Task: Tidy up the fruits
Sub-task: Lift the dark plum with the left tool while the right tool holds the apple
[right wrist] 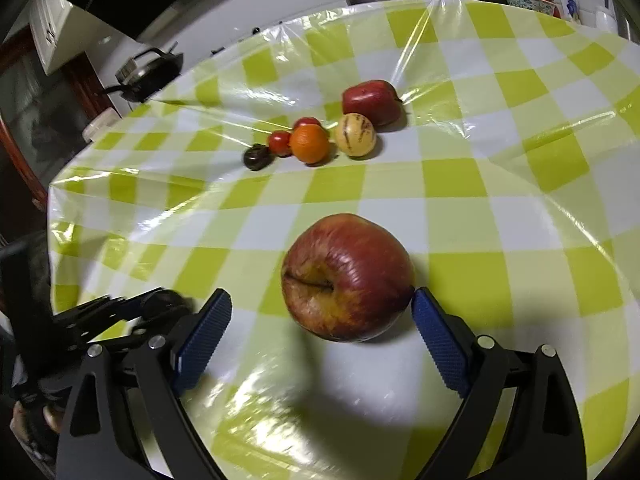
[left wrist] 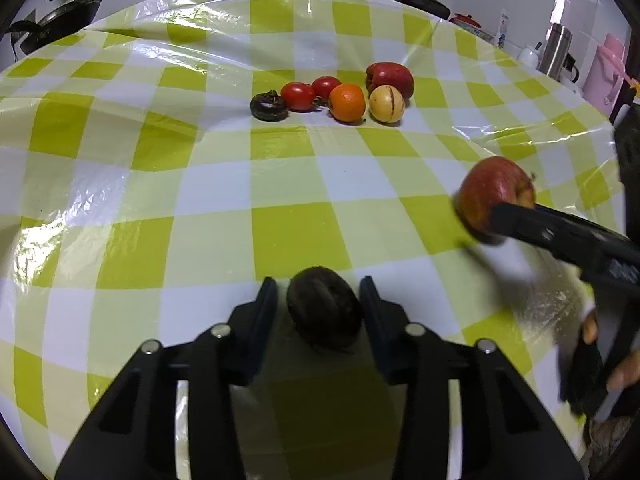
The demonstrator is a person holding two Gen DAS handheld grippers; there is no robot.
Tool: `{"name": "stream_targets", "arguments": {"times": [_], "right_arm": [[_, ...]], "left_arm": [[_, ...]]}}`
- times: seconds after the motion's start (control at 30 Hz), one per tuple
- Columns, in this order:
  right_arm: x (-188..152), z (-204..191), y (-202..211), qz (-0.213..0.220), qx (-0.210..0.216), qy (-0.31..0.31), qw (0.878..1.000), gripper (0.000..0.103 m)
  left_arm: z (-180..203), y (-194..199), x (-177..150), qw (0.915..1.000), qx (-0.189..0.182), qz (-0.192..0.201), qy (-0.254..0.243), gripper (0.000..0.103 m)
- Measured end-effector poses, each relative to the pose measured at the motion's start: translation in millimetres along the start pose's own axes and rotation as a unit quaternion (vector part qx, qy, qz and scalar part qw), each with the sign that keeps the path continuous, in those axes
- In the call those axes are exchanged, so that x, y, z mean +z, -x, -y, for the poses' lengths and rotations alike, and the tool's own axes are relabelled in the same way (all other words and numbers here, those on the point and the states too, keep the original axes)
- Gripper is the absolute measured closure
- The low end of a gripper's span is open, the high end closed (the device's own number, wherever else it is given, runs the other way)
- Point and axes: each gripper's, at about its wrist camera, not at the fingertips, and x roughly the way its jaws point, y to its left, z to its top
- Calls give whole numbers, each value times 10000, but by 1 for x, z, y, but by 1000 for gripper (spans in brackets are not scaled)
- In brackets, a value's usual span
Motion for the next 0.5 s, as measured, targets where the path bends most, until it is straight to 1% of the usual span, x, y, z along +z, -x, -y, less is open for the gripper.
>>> {"name": "stream_targets", "arguments": {"times": [0.07, 0.27, 0.37, 0.5], "right_arm": [[6, 7, -8, -122, 53, -96, 9999, 14], [20, 18, -25, -288, 87, -236, 9993, 14], [29, 21, -34, -364, 32, -267, 9990, 14], [32, 17, -43, -463, -162, -117, 9987, 14]], "left_arm": [[-1, 1, -1, 10000, -30, 9, 25, 67], [-2, 1, -1, 10000, -75, 23, 44, 67], [-2, 1, -2, 9999, -94, 33, 65, 67], [-4, 2, -3, 9998, -151, 41, 110, 67]]}}
